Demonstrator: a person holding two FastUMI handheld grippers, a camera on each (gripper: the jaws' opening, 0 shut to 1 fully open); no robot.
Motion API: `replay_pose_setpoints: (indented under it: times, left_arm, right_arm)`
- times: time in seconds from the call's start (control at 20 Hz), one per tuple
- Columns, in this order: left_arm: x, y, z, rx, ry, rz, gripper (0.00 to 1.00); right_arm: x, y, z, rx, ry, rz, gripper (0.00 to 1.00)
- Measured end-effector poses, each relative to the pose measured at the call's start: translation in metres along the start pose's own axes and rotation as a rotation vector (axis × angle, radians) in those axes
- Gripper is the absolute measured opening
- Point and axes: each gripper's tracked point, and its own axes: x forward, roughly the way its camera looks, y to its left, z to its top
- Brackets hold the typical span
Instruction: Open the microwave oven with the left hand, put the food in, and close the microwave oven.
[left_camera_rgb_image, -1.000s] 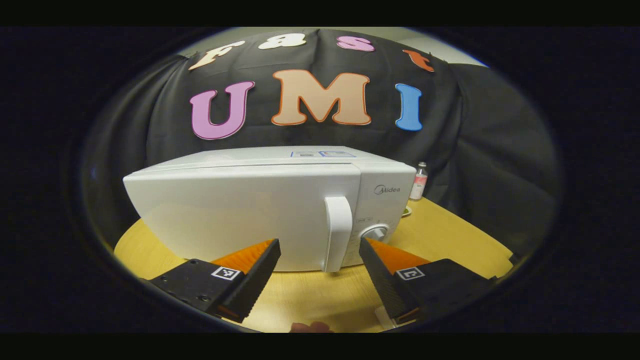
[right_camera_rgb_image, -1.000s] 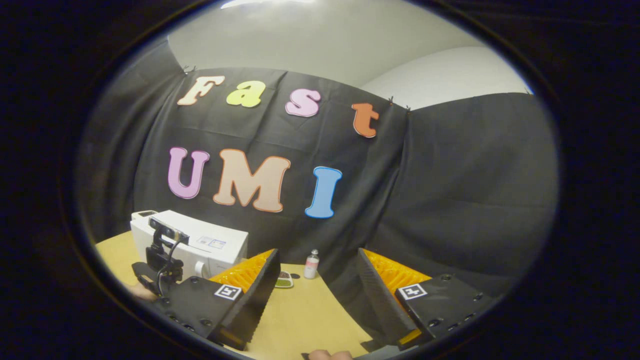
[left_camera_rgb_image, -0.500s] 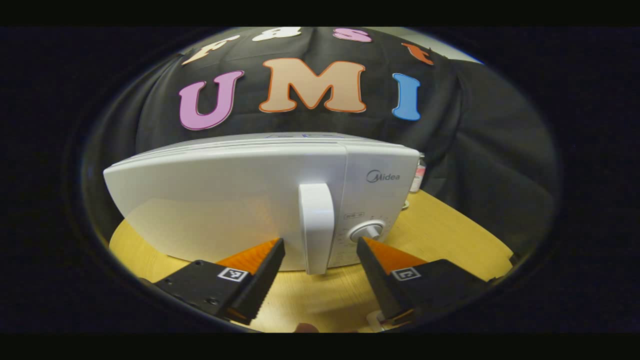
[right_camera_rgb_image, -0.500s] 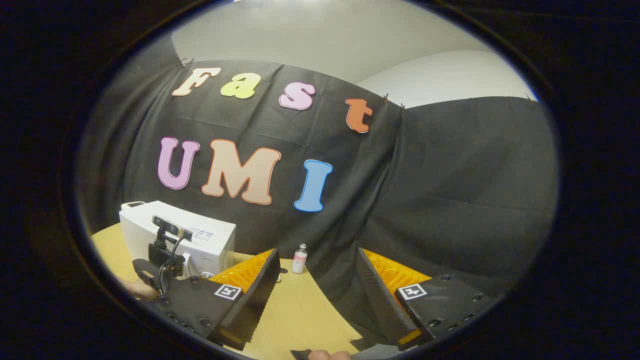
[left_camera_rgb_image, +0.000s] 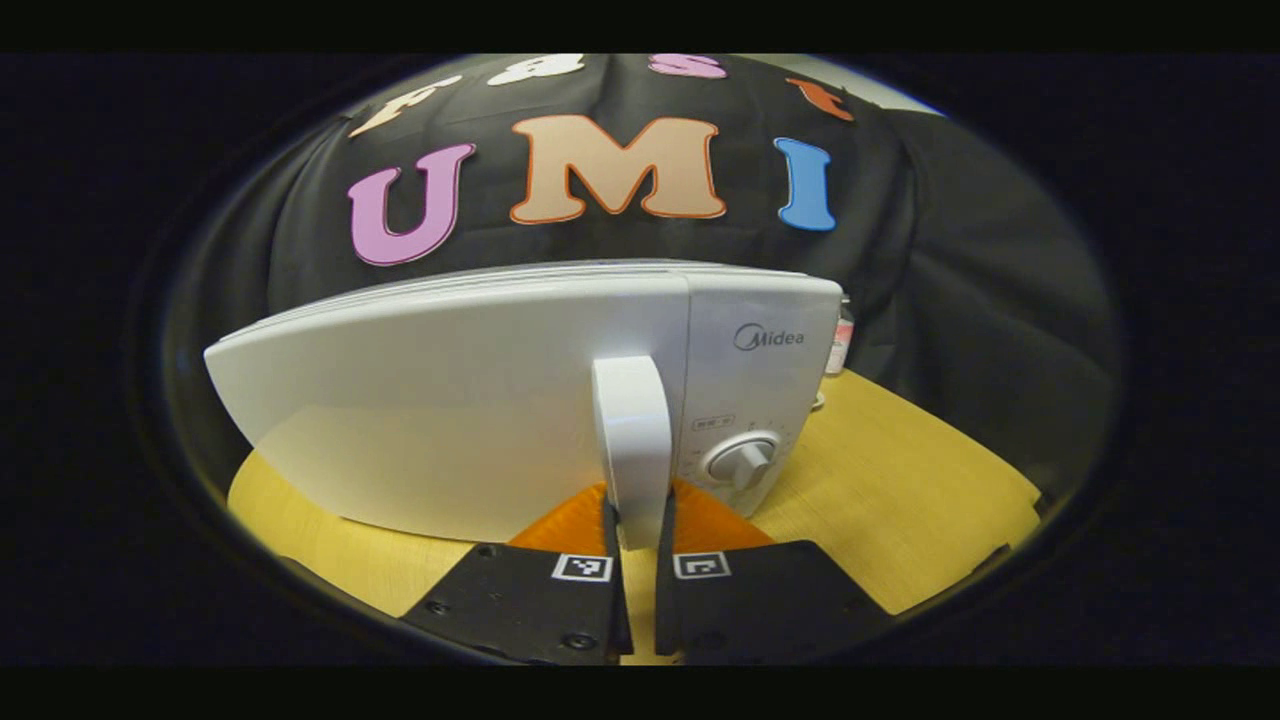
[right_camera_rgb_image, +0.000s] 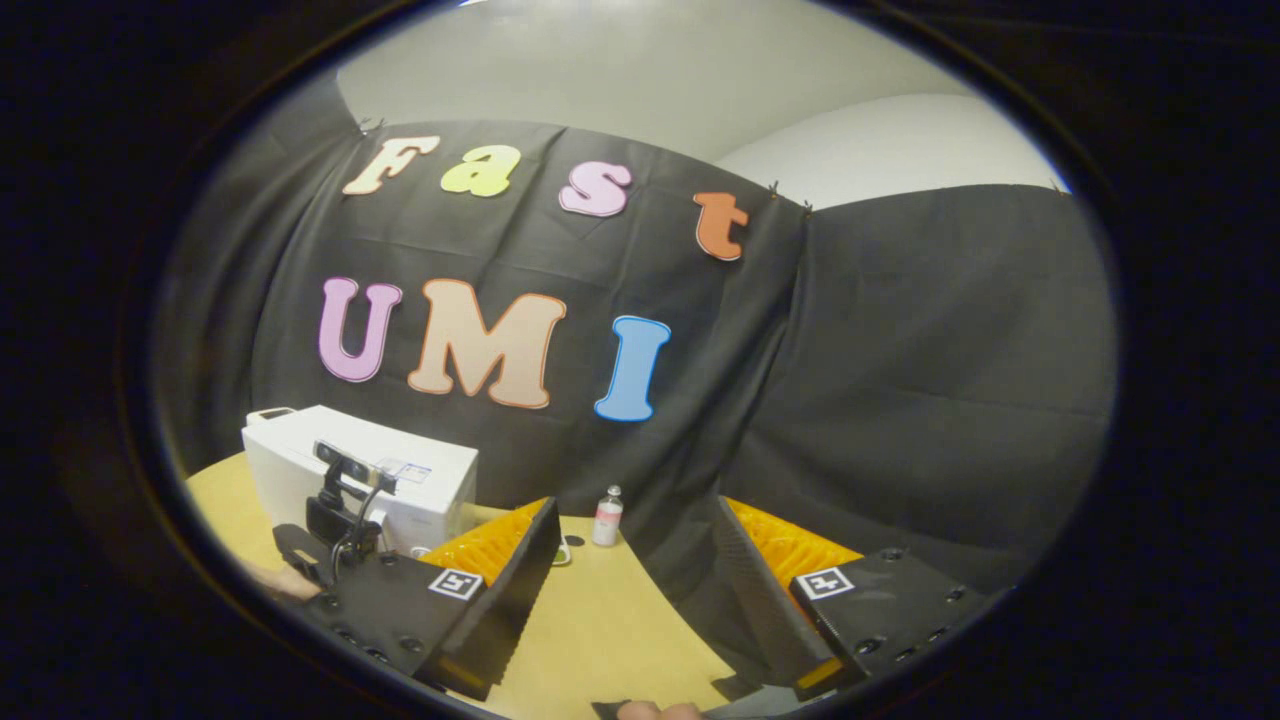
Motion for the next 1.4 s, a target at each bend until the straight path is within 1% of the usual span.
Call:
replay_pose_setpoints:
  times: [0.1,0.3,0.35,0.45,0.5,0.6,0.65,0.75,0.8,0.9,1.1,1.3,1.4]
  left_arm:
    - [-0.002,-0.001,-0.001,0.006,0.005,-0.023,0.04]
    - [-0.004,-0.002,0.0,0.018,-0.006,-0.095,0.04]
    - [-0.004,-0.003,-0.001,0.012,-0.001,-0.107,0.02]
    - [-0.01,-0.004,-0.006,0.005,0.02,-0.111,0.05]
    - [-0.022,-0.005,-0.015,-0.008,0.03,-0.112,0.02]
    - [-0.055,-0.005,-0.017,0.019,-0.041,-0.144,0.02]
    - [-0.073,-0.002,-0.029,0.025,-0.016,-0.154,0.02]
    - [-0.103,0.006,-0.043,-0.001,-0.003,-0.165,0.02]
    - [-0.12,0.011,-0.053,-0.023,0.024,-0.165,0.02]
    - [-0.146,0.022,-0.062,-0.041,0.025,-0.16,0.03]
    - [-0.188,0.05,-0.083,-0.025,0.04,-0.138,0.02]
    - [-0.229,0.088,-0.1,-0.033,0.052,-0.07,0.02]
    - [-0.246,0.111,-0.107,-0.022,0.061,-0.031,0.03]
  right_arm:
    - [0.001,-0.001,0.002,0.016,-0.004,-0.001,0.97]
    - [0.004,0.003,0.003,0.039,-0.007,0.011,0.97]
    - [0.005,0.004,0.005,0.046,-0.011,0.013,0.97]
    - [0.004,0.009,0.009,0.059,-0.017,0.023,0.97]
    - [0.003,0.011,0.011,0.059,-0.025,0.025,0.97]
    - [0.002,0.014,0.011,0.055,-0.034,0.029,0.97]
    - [0.002,0.018,0.009,0.059,-0.032,0.038,0.97]
    - [0.003,0.028,0.005,0.067,-0.023,0.059,0.97]
    - [0.003,0.033,0.003,0.073,-0.02,0.066,0.97]
    - [0.004,0.048,0.004,0.102,-0.016,0.094,0.97]
    - [-0.001,0.077,0.012,0.14,-0.029,0.145,0.97]
    - [-0.013,0.11,0.018,0.173,-0.041,0.19,0.97]
    - [-0.023,0.128,0.023,0.188,-0.047,0.226,0.97]
